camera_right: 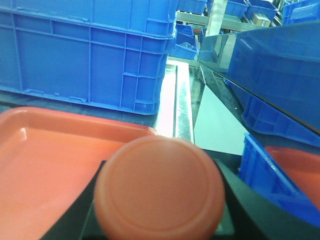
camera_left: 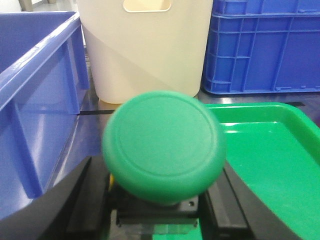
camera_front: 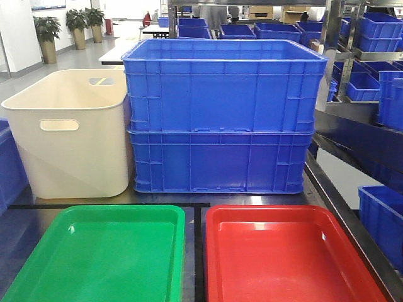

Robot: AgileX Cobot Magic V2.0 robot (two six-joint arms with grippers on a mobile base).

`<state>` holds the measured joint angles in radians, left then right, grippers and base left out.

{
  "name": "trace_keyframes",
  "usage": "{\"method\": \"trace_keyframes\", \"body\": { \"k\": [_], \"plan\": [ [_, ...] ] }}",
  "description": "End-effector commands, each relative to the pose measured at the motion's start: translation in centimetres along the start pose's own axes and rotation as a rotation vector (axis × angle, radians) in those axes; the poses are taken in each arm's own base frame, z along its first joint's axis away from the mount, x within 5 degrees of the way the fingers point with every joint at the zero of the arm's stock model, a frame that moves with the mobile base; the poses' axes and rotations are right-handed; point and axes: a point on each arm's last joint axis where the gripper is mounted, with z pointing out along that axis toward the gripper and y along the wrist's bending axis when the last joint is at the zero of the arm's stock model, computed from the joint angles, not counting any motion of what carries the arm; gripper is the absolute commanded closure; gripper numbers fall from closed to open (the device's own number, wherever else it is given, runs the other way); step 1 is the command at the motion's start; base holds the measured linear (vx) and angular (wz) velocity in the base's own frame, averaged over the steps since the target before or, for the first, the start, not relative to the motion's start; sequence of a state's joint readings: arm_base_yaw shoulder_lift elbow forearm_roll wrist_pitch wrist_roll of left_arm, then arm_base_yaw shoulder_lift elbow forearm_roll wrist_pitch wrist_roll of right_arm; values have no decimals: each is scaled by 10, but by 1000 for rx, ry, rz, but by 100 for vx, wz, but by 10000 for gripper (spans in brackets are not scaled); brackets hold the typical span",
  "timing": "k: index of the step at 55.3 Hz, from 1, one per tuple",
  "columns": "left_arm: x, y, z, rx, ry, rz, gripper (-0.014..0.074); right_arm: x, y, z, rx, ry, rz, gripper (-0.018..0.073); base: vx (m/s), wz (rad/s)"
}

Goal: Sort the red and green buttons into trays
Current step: 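Lower the green button toward the green tray and red button toward the red tray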

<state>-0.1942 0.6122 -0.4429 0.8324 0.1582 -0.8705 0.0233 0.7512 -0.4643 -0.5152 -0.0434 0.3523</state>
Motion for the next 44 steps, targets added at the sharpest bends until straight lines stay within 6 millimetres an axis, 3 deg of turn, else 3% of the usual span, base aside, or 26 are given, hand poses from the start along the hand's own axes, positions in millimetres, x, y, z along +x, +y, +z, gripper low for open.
{"method": "trace_keyframes", "body": {
  "k": [1, 6, 13, 28, 35, 44],
  "plan": [
    [-19, -11, -3, 121, -124, -41, 591, -25, 1, -3, -39, -163, 53, 568, 0, 0],
    [-26, -19, -4, 215, -197, -41, 591, -29, 4, 0, -73, -217, 60, 568, 0, 0],
    [-25, -30, 9, 313, -206, -27, 591, -32, 14, 11, -166, -291, 16, 568, 0, 0],
    [0, -54, 64, 526, -94, -50, 591, -18, 62, 54, -464, -214, -43, 568, 0, 0],
    [8, -65, 93, 611, -57, -80, 591, -13, 75, 83, -523, -179, -33, 568, 0, 0],
    [8, -67, 125, 587, 10, -104, 588, -2, 85, 113, -569, -144, -6, 567, 0, 0]
  ]
}}
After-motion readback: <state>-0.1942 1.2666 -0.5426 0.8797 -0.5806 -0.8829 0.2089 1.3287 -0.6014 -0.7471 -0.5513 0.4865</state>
